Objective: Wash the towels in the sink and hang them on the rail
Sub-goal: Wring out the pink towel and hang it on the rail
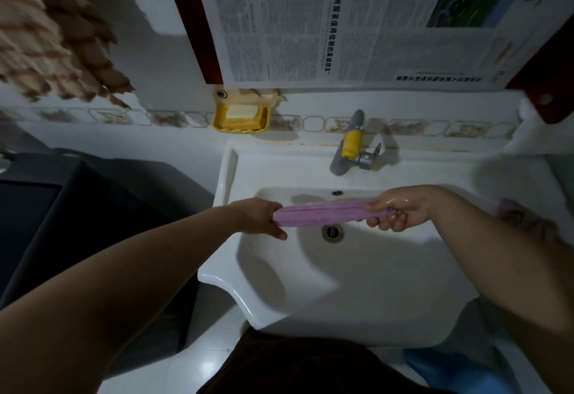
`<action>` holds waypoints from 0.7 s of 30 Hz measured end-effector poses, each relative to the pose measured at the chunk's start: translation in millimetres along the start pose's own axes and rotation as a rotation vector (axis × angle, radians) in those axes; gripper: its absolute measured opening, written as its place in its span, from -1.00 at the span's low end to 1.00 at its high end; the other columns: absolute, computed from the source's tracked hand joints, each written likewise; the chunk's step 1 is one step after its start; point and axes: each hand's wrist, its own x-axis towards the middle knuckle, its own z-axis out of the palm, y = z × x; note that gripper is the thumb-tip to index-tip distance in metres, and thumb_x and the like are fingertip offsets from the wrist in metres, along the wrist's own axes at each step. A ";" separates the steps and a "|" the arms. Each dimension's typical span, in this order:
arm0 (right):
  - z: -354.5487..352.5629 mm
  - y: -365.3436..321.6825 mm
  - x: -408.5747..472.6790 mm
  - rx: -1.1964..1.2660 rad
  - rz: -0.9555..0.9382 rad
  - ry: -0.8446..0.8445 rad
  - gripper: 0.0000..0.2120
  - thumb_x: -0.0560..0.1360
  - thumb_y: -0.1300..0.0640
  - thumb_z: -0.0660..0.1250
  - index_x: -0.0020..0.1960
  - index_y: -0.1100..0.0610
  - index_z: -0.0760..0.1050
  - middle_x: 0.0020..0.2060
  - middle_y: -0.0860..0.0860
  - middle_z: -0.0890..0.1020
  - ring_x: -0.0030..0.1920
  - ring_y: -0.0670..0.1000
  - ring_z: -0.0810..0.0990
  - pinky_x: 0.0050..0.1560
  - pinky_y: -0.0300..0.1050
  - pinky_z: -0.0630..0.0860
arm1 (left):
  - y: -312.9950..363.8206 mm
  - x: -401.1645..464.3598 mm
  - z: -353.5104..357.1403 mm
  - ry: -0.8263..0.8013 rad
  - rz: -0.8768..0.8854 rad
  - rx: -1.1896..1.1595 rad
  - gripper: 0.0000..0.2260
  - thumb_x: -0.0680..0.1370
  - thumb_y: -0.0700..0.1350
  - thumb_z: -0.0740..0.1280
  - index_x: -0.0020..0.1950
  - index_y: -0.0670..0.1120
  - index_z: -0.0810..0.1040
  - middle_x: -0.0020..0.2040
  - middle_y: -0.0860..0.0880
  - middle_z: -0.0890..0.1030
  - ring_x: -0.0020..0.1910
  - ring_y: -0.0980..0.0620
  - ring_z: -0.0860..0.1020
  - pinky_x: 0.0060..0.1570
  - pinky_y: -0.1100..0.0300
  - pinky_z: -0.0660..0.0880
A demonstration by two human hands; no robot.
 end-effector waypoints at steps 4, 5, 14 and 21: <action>18.2 -9.7 13.4 -0.225 0.143 0.214 -0.74 0.51 0.05 0.34 0.10 0.18 0.44 -0.28 0.06 0.53 -0.49 -0.14 0.39 -0.64 -0.39 0.16 | 5.4 -5.9 14.5 -0.211 -0.198 -0.156 -0.50 0.50 0.30 0.25 -0.05 -0.17 0.46 -0.34 -0.04 0.44 -0.44 0.05 0.44 -0.38 0.26 0.43; 25.7 -15.1 17.5 -0.317 0.175 0.288 -0.80 0.52 0.05 0.34 0.01 0.17 0.46 -0.31 0.06 0.53 -0.48 -0.12 0.42 -0.64 -0.39 0.16 | 8.7 -8.0 18.5 -0.277 -0.265 -0.268 -0.50 0.50 0.32 0.23 -0.12 -0.14 0.42 -0.39 -0.02 0.40 -0.47 0.07 0.39 -0.41 0.26 0.42; 120.2 -46.0 45.0 -0.824 -0.330 0.911 -0.66 0.43 -0.05 0.34 0.07 0.13 0.39 0.03 0.14 0.53 -0.02 0.16 0.55 -0.07 -0.02 0.51 | 47.3 7.1 55.6 -0.262 -0.004 -1.881 -0.38 0.34 0.50 0.02 0.12 0.12 0.51 -0.24 -0.01 0.57 -0.38 0.10 0.52 -0.36 0.30 0.42; 179.4 -4.5 41.7 -1.057 -0.779 0.961 -0.77 0.45 0.05 0.22 0.10 0.01 0.37 -0.02 0.02 0.54 0.03 0.13 0.51 0.03 0.08 0.46 | 53.7 0.2 40.1 0.083 0.134 -2.261 -0.67 0.60 0.11 0.17 -0.08 -0.05 0.64 -0.22 -0.02 0.63 -0.16 0.05 0.59 -0.06 0.18 0.49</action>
